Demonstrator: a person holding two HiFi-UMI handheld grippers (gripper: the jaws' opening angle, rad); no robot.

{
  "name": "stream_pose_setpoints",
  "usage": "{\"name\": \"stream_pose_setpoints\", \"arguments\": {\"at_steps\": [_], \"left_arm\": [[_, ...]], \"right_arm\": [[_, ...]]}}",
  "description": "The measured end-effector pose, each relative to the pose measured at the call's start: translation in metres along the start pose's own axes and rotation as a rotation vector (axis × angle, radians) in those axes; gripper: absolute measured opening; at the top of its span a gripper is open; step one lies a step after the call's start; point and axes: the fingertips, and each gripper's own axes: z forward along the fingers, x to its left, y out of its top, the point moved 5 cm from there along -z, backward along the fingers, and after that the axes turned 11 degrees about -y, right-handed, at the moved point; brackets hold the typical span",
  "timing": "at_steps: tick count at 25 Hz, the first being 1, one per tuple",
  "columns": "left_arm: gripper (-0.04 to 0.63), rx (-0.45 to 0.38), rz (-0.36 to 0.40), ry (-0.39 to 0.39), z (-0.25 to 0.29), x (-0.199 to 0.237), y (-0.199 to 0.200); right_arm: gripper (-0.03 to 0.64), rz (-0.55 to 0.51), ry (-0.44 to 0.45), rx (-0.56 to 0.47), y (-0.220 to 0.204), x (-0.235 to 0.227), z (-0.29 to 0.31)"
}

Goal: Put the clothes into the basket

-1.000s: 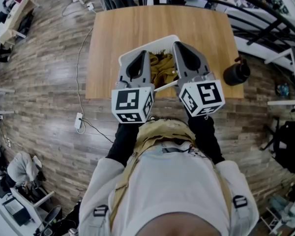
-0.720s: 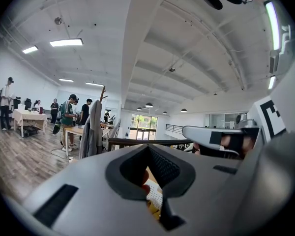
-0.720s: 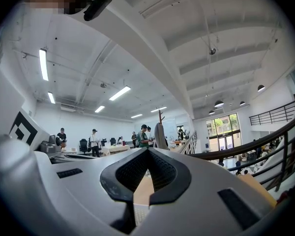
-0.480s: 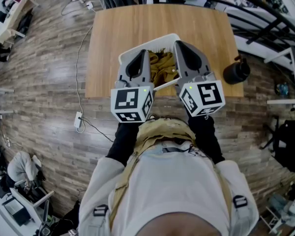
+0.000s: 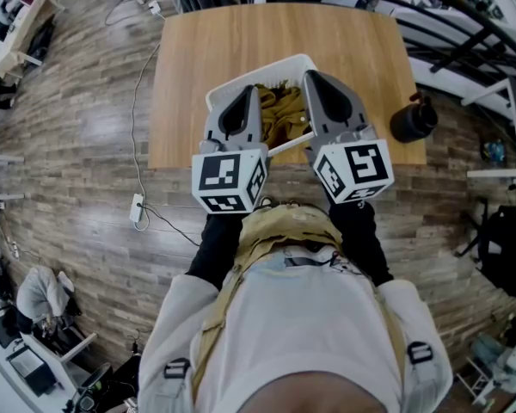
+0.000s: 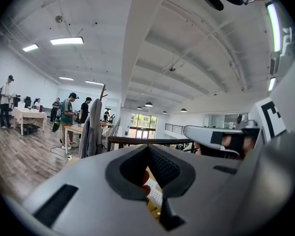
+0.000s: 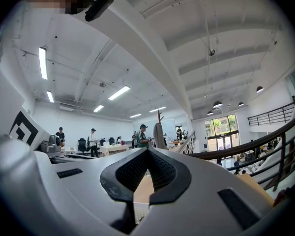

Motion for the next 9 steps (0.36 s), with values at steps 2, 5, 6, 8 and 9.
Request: {"name": "stream_pose_setpoints", "arguments": {"at_steps": [2,5,6,8,9], "left_arm": [[0.0,0.001,0.0,-0.003,-0.0001,-0.0007,0.0005],[0.0,0.002,0.001,-0.002,-0.0012,-0.0015,0.0008],[0.0,0.002,0.0,-0.002,-0.0017,-0.0017,0.0007],[0.0,0.001,-0.001,0.0,-0.0027,-0.0023,0.0002],[0.0,0.0,-0.001,0.0,-0.0031,-0.0026,0.0]], "right_arm": [[0.02,-0.003,0.002,0.003,0.0006,0.0003,-0.0005],[0.02,-0.004,0.002,0.001,0.0016,-0.0002,-0.0021],[0.02,-0.003,0.001,0.0,0.0018,-0.0004,-0.0029],[0.02,-0.002,-0.001,-0.002,0.002,-0.0007,-0.0044],[0.02,-0.002,-0.001,-0.003,0.0021,-0.0009,-0.0052]]}}
